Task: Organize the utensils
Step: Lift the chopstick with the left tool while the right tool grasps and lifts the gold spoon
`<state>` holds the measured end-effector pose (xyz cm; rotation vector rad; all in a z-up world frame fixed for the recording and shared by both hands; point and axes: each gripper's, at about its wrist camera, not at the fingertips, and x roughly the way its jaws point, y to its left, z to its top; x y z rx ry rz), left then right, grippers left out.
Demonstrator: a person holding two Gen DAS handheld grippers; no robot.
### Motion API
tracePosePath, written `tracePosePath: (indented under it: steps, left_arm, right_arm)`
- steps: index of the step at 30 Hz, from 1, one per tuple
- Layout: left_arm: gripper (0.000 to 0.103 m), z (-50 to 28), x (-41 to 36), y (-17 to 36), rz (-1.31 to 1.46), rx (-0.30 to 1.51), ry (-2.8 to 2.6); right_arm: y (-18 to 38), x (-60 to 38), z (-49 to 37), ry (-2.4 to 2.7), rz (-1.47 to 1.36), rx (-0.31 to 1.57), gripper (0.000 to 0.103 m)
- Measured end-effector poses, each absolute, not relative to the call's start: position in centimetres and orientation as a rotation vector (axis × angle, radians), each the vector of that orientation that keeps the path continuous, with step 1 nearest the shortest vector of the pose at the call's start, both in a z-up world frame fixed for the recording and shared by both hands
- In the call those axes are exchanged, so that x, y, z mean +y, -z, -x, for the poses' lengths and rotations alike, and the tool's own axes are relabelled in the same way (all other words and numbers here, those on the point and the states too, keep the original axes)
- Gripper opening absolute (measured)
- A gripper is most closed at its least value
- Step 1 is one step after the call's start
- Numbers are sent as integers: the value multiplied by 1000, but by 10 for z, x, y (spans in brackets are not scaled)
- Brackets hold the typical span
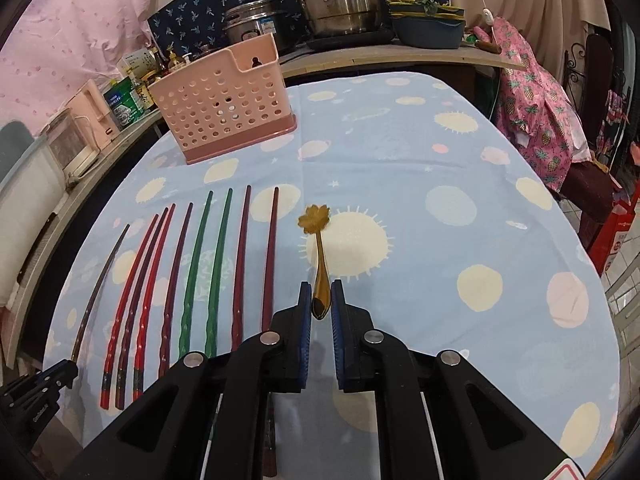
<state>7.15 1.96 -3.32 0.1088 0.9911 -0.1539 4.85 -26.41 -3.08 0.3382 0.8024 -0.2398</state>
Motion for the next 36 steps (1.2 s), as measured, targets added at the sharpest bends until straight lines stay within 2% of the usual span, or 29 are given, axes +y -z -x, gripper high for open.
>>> tracePosePath:
  steps: [5,21,36]
  left_arm:
    - [7,-78,26,5,-83,930,162]
    - [7,-151,38,-105,-5,707,146]
    - [7,-246,-4,-226,46,479,179]
  right_arm:
    - [10,-270,-49,245,-332,770,2]
    - [-54,-290,-84,224,-315,647,2]
    - [-129,-313,-193,164,-297,520,2]
